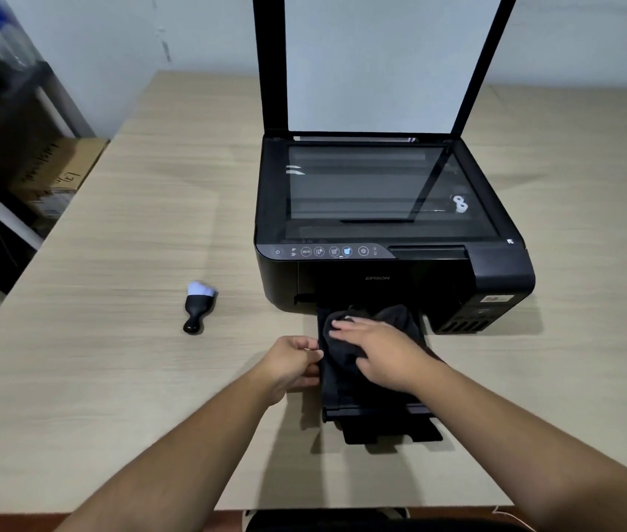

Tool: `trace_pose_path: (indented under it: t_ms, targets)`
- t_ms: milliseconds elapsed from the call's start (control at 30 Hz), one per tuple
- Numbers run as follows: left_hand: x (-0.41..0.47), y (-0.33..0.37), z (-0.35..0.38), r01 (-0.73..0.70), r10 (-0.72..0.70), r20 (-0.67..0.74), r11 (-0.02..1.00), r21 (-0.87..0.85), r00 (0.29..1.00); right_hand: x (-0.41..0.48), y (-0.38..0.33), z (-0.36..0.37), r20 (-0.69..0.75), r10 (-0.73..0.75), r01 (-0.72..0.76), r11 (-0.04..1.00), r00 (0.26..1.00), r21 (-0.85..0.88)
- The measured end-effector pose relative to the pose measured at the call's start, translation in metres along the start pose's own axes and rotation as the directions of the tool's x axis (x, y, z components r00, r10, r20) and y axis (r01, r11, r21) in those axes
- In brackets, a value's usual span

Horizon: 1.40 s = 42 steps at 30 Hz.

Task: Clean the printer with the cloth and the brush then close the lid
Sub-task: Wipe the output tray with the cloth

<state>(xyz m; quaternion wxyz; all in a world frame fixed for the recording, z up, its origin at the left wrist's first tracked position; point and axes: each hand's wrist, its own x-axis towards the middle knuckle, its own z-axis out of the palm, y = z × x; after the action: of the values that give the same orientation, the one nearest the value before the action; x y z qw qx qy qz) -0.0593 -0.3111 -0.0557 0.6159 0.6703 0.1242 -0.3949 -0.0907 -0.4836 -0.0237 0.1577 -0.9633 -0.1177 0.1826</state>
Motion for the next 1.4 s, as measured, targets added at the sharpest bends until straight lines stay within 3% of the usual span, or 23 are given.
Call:
trace_pose_path:
  t_ms: [133,200,367,533,633,767,900,1000,1100,1267,1333,1400]
  targets:
    - [0.002,-0.002,-0.003,-0.002,0.002,0.015,1.0,-0.003,1.0,-0.012,0.019,0.002,-0.102,0.096,-0.103,0.992,0.99,-0.068]
    - [0.002,-0.003,-0.002,-0.005,0.005,0.021,1.0,0.001,1.0,0.001,0.017,-0.002,-0.077,0.121,-0.128,0.988,0.99,-0.091]
    - [-0.002,-0.002,-0.003,-0.043,0.042,0.022,0.999,0.008,0.999,0.047,-0.013,0.001,-0.01,0.01,-0.011,0.996,1.0,-0.092]
    - [-0.002,-0.004,-0.003,-0.049,0.048,0.058,0.999,0.015,0.997,0.004,0.006,0.004,0.093,-0.195,0.192,0.981,0.976,0.043]
    - [-0.003,-0.004,-0.002,-0.044,0.044,0.032,0.999,0.001,0.999,0.021,0.007,0.002,0.073,-0.137,0.142,0.988,0.988,-0.059]
    - [-0.002,-0.004,-0.005,-0.048,0.048,0.008,0.999,0.012,0.999,0.06,-0.011,0.002,0.033,-0.007,0.008,0.999,0.999,-0.035]
    - [-0.004,-0.005,-0.005,-0.033,0.033,0.057,0.999,0.012,0.998,0.031,-0.002,0.007,0.024,-0.064,0.062,0.994,0.998,0.095]
    - [-0.006,-0.005,-0.007,-0.005,0.004,0.083,1.0,0.003,0.997,0.027,0.001,0.008,0.026,-0.1,0.099,0.993,0.995,0.059]
    - [-0.009,-0.001,-0.01,0.06,-0.055,0.087,0.996,-0.059,0.995,0.042,-0.007,0.01,-0.023,-0.024,0.025,0.999,0.999,0.035]
    - [-0.015,0.006,-0.011,0.169,-0.147,0.106,0.954,-0.247,0.983,0.006,-0.001,0.016,0.085,-0.209,0.189,0.962,0.974,0.195]
    - [-0.017,0.006,-0.01,0.202,-0.175,0.126,0.95,-0.24,0.976,-0.011,0.022,0.009,0.055,-0.154,0.137,0.962,0.987,0.236]
    - [-0.017,0.007,-0.01,0.208,-0.185,0.124,0.954,-0.218,0.975,-0.014,0.043,0.001,-0.063,-0.001,0.014,0.978,0.998,0.207]
